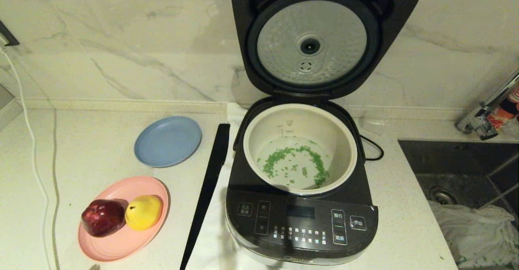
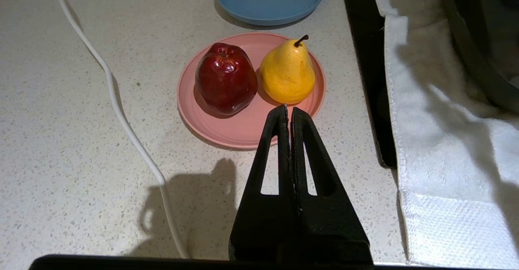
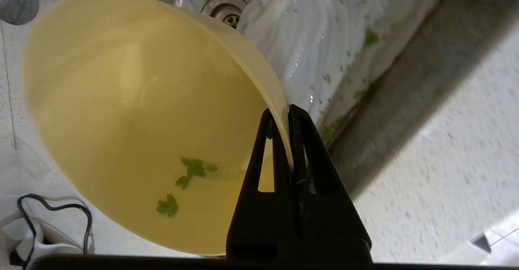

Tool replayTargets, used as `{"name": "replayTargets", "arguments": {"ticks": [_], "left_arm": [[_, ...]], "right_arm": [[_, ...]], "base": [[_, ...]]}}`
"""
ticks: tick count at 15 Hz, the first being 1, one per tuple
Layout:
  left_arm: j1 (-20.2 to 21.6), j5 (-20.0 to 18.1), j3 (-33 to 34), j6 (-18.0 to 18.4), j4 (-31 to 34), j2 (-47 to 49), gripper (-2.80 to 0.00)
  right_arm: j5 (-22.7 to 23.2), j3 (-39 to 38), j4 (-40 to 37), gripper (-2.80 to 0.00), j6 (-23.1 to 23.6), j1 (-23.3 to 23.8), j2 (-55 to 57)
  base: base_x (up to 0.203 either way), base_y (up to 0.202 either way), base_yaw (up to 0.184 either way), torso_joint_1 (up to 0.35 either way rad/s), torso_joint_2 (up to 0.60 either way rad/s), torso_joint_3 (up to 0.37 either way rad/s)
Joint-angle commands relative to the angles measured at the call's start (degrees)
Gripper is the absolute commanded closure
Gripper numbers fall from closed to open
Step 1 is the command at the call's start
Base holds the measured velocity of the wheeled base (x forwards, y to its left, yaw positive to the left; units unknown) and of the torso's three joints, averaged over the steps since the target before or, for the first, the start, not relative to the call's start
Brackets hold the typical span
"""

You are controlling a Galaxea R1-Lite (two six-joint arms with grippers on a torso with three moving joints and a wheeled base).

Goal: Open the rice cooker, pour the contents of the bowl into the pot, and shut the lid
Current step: Fill a bowl with water from the tap

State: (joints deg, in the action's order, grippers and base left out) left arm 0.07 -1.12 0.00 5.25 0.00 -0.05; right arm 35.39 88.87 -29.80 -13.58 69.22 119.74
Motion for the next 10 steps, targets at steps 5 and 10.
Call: {"name": "replayTargets", "arguments": {"ticks": [5, 10], "left_arm": [[0.0, 0.0, 0.5, 0.0, 0.0, 0.0, 0.00], [0.0, 0.0, 0.5, 0.0, 0.0, 0.0, 0.00]], "right_arm": [[-2.2, 6.1, -0.2, 0.00, -2.8, -2.5, 4.7], [-2.3, 10.2, -0.2, 0.00, -5.3, -3.8, 8.5]], "base": [[0.000, 0.000, 0.000, 0.000, 0.00, 0.000], [0.000, 0.000, 0.000, 0.000, 0.00, 0.000]]}}
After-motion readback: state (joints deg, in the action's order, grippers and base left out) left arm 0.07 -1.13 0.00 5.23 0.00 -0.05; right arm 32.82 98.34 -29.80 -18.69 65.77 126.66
